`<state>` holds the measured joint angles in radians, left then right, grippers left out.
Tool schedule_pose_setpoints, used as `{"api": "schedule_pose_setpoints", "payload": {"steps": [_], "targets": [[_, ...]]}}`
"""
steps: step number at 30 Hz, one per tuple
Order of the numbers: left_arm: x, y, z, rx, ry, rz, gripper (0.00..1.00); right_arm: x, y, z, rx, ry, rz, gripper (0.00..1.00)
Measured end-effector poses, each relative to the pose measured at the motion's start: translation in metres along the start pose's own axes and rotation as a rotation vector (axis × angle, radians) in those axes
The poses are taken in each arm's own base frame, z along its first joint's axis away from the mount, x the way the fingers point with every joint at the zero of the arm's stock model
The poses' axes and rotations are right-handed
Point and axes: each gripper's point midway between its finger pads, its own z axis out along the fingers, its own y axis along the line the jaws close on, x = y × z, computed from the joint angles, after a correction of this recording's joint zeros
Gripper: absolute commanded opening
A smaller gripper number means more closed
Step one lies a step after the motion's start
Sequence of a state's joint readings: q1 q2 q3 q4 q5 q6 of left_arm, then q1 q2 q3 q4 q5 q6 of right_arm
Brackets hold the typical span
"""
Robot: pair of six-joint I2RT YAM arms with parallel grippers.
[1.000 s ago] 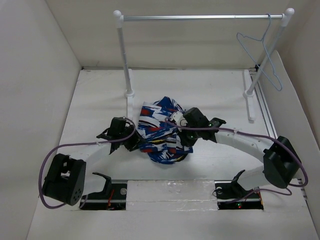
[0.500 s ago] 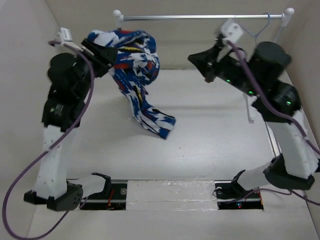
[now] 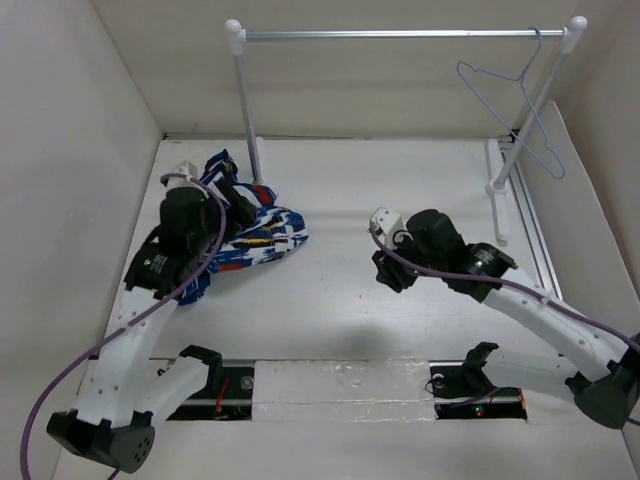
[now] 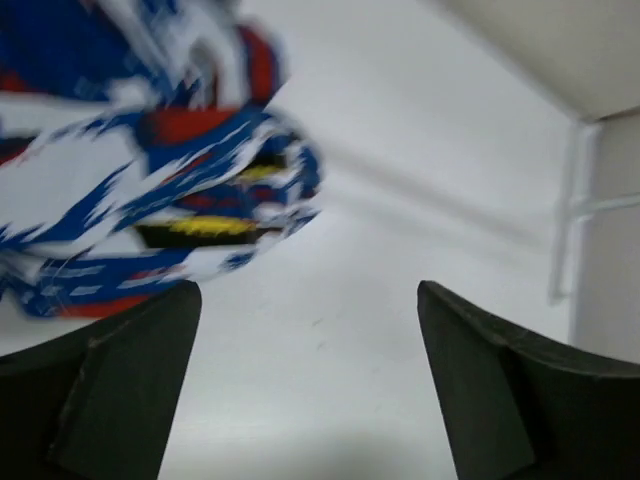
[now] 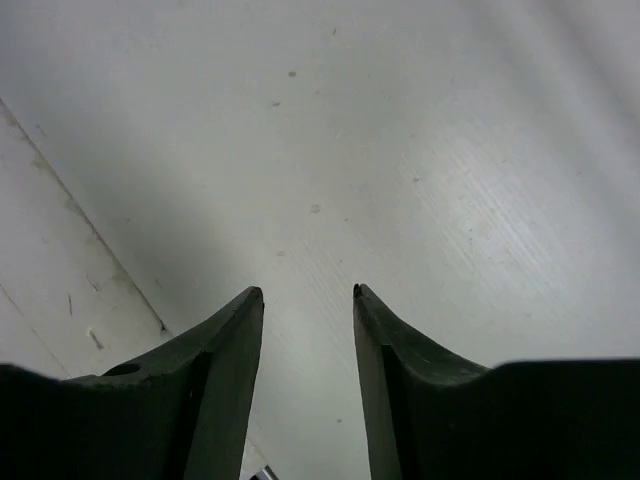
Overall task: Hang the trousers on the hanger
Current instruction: Fold the trousers
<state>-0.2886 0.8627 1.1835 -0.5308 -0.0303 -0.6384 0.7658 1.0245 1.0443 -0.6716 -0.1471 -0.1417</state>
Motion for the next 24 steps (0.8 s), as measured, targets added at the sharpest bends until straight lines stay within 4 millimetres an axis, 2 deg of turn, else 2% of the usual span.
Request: {"api": "schedule_pose_setpoints", "payload": {"steps": [2, 3, 5, 9, 11, 17, 20, 22, 23, 24], "targets": [[0.046, 0.045, 0.023, -0.148, 0.112, 0.006, 0.99, 0.025, 0.002, 0.016, -0.015, 0.083, 0.033, 0.53], [0.063, 0.066, 0.027, -0.219, 0.151, 0.016, 0.99, 0.027, 0.003, 0.021, -0.019, 0.097, 0.046, 0.53], [0.077, 0.087, 0.031, -0.298, 0.179, 0.031, 0.96, 0.02, 0.004, 0.031, -0.023, 0.081, 0.055, 0.54], [0.062, 0.091, 0.06, -0.368, 0.137, 0.059, 0.95, 0.003, 0.009, 0.042, -0.038, 0.036, 0.05, 0.54], [0.053, 0.092, 0.084, -0.406, 0.124, 0.084, 0.95, 0.0, 0.012, 0.044, -0.047, 0.025, 0.051, 0.54], [0.052, 0.099, 0.158, -0.495, 0.217, 0.215, 0.9, -0.006, 0.018, 0.045, -0.057, -0.006, 0.064, 0.55], [0.068, 0.109, 0.183, -0.525, 0.284, 0.279, 0.9, -0.001, 0.02, 0.044, -0.057, -0.012, 0.07, 0.55], [0.088, 0.12, 0.191, -0.552, 0.347, 0.326, 0.9, 0.002, 0.022, 0.044, -0.059, -0.007, 0.073, 0.55], [0.1, 0.127, 0.195, -0.568, 0.387, 0.352, 0.85, 0.002, 0.022, 0.044, -0.06, -0.005, 0.073, 0.55], [0.109, 0.133, 0.197, -0.58, 0.419, 0.372, 0.85, 0.003, 0.022, 0.044, -0.06, -0.004, 0.073, 0.55]]}}
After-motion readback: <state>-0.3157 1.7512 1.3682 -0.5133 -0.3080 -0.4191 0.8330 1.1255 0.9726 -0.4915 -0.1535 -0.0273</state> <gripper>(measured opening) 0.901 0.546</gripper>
